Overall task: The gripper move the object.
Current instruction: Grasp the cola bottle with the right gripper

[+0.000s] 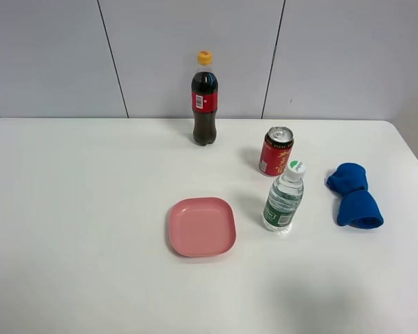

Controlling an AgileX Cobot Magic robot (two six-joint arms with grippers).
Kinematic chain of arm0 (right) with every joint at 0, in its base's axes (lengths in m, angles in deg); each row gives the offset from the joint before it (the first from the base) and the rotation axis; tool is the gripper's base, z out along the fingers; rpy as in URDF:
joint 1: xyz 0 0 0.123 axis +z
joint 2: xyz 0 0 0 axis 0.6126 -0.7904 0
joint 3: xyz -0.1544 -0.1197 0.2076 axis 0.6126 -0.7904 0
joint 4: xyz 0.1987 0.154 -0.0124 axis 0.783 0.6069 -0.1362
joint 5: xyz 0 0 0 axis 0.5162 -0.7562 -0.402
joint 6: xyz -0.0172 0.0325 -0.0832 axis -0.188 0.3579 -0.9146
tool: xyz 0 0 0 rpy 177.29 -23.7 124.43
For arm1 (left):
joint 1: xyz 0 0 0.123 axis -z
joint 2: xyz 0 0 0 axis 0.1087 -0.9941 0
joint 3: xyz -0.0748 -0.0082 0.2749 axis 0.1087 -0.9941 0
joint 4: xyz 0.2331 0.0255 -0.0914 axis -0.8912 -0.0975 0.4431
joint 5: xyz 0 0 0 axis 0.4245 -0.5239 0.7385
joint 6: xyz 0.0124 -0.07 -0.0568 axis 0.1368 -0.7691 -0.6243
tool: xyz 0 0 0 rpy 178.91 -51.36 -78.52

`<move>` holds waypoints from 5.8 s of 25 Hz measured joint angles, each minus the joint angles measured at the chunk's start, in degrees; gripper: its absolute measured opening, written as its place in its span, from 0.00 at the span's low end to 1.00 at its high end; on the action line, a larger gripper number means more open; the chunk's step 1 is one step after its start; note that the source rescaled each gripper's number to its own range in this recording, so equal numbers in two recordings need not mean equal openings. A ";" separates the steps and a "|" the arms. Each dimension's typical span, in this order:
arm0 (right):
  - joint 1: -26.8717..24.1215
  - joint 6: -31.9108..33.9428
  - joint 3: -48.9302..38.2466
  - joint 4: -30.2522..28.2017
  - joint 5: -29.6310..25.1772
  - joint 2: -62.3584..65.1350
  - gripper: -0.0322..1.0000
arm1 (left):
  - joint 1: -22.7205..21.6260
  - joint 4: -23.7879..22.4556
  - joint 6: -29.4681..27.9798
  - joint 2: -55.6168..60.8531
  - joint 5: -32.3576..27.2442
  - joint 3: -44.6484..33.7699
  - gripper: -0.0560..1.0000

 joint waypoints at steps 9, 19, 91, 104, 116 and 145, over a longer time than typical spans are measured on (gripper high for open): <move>0.00 0.00 0.00 0.00 0.00 0.00 0.81 | 0.00 0.00 0.00 0.00 0.00 0.00 1.00; 0.00 0.00 0.00 0.00 0.00 0.00 0.81 | 0.00 0.00 0.00 0.00 0.00 0.00 1.00; 27.24 -14.54 43.55 8.88 60.19 -109.06 0.81 | 0.00 0.00 0.00 0.00 0.00 0.00 1.00; 27.79 -14.54 43.55 8.84 72.65 -115.18 0.81 | 0.00 0.00 0.00 0.00 0.00 0.00 1.00; 27.79 -14.54 43.55 6.18 85.67 -120.36 0.81 | 0.00 0.00 0.00 0.00 0.00 0.00 1.00; 27.79 -7.74 43.55 -0.22 102.13 -125.68 0.79 | 0.00 0.00 0.00 0.00 0.00 0.00 1.00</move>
